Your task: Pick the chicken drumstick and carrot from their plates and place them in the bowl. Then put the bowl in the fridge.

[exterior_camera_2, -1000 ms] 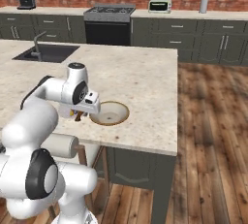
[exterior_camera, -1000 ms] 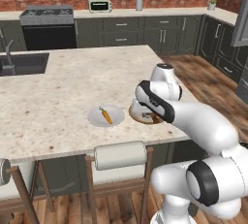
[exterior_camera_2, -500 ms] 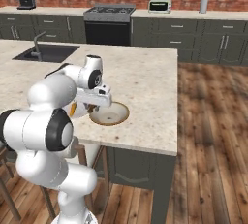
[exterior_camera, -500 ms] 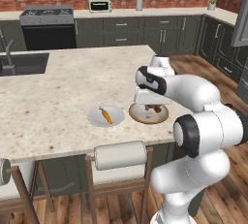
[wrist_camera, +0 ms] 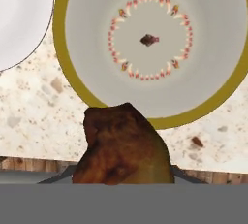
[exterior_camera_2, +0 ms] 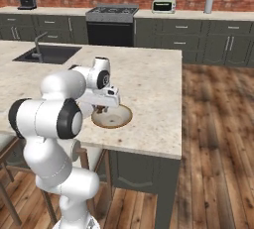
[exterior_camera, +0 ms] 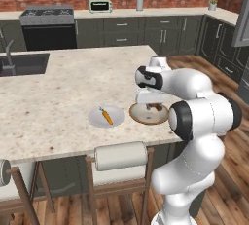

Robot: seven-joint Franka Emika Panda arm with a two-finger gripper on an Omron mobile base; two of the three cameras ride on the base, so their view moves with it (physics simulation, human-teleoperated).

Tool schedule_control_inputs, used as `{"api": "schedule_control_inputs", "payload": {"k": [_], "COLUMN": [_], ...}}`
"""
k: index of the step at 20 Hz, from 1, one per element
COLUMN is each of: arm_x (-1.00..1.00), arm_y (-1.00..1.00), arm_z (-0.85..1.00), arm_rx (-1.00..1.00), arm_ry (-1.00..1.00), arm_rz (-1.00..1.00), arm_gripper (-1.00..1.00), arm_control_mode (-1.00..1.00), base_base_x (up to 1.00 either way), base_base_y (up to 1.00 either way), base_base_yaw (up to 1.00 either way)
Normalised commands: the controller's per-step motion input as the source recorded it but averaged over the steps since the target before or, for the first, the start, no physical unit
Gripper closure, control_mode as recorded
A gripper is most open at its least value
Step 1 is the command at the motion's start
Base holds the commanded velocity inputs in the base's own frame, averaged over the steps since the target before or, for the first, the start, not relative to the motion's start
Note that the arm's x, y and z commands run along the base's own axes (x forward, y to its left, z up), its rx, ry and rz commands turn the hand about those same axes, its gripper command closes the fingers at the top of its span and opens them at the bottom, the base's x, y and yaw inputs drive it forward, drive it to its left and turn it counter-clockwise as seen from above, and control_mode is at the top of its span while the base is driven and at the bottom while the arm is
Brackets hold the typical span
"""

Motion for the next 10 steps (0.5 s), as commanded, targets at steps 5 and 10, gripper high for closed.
{"api": "schedule_control_inputs", "payload": {"k": [5,10], "arm_x": [0.03,0.12], "arm_y": [-0.13,-0.12], "arm_z": [-0.28,-0.14], "arm_rx": [0.00,0.03], "arm_ry": [0.01,0.00], "arm_rz": [0.33,0.44], "arm_gripper": [1.00,1.00], "arm_control_mode": [-1.00,-1.00], "base_base_x": [0.00,0.00], "base_base_y": [0.00,0.00], "base_base_yaw": [0.00,0.00]}}
